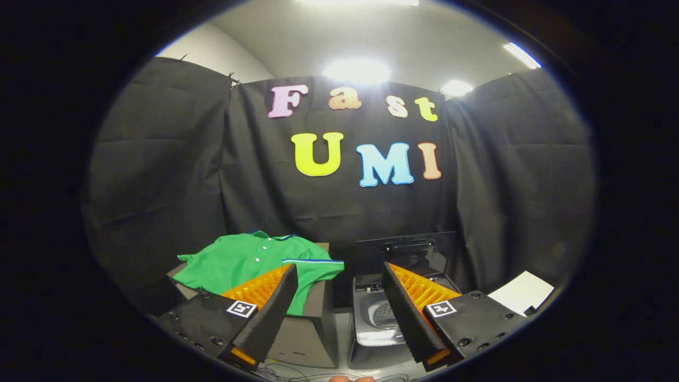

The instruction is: Put the clothes into the washing machine and then close the washing machine lid.

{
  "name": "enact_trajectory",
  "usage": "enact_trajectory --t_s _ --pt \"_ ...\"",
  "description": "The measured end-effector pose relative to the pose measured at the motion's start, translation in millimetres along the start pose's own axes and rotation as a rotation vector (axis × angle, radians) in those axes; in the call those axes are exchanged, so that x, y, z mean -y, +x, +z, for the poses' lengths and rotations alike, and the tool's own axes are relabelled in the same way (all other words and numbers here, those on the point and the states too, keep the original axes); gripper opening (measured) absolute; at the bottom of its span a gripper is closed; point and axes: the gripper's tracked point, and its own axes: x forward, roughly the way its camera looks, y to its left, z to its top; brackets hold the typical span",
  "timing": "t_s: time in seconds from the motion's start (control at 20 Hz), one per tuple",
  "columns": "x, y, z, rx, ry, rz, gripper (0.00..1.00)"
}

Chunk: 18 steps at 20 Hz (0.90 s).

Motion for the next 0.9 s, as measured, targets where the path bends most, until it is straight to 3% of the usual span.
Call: enact_trajectory --t_s 0.45,0.9 --pt "-83.5 79.7 37.4 -0.151 -0.073 0.107 0.98" --pt "-168.9 139.7 9.5 -0.382 -0.096 0.207 0.98"
